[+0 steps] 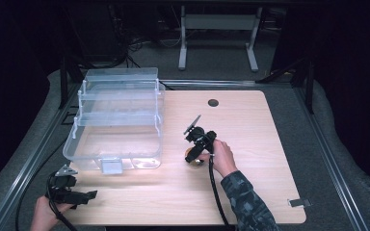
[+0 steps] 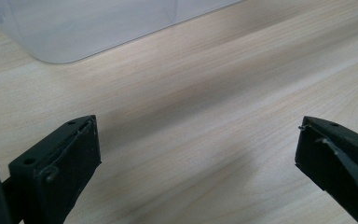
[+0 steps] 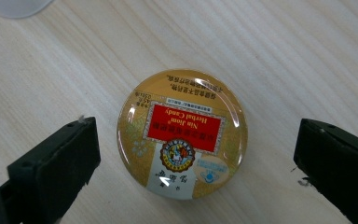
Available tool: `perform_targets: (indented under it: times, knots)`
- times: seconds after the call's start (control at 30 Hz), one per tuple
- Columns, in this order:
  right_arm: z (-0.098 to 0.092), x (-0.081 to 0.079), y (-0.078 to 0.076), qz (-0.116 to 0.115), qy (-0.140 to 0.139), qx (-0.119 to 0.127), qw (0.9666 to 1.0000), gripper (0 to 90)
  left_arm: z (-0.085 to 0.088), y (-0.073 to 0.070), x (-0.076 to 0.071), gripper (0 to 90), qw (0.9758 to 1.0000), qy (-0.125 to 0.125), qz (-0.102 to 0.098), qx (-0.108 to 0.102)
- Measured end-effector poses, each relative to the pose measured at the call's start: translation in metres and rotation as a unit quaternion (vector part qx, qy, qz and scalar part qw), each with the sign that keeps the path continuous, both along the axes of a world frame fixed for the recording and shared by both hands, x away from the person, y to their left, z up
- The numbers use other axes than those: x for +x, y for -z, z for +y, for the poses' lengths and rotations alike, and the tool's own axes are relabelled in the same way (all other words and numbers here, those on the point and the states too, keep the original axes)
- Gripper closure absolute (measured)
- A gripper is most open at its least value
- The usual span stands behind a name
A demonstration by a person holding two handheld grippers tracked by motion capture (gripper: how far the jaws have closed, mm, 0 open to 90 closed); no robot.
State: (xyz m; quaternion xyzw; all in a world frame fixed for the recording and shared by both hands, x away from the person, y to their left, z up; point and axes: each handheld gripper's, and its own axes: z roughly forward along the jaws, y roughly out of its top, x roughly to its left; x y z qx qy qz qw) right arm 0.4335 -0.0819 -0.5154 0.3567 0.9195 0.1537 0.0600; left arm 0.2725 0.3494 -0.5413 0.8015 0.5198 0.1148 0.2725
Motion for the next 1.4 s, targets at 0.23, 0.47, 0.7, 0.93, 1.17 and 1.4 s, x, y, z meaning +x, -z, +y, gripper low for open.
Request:
perform_targets:
  times: [0.23,0.47,0.7,0.93,1.17,1.4]
  knots:
    - [0.009,0.003,0.007,0.007,-0.007,-0.023,0.9997,4.9,0.001,0.000,-0.001,0.1,1.0000,0.001,0.001,0.001]
    - [0.014,0.006,0.014,0.022,-0.013,-0.034,0.9991,13.7,0.001,0.000,0.000,0.2,1.0000,0.003,0.003,0.001]
    - [0.014,0.008,0.017,0.034,-0.010,-0.033,0.9988,19.3,0.000,0.002,0.000,0.2,1.0000,0.004,0.005,0.001]
    - [0.013,0.009,0.017,0.034,-0.009,-0.032,0.9989,19.8,0.000,0.002,-0.001,0.2,1.0000,0.004,0.007,0.001]
    - [0.009,0.007,0.011,0.031,-0.009,-0.031,0.9990,19.9,0.000,0.002,-0.002,0.2,1.0000,0.004,0.007,0.001]
    - [0.004,0.002,-0.001,0.024,-0.009,-0.033,0.9991,19.9,0.000,0.000,-0.002,0.2,1.0000,0.005,0.005,0.002]
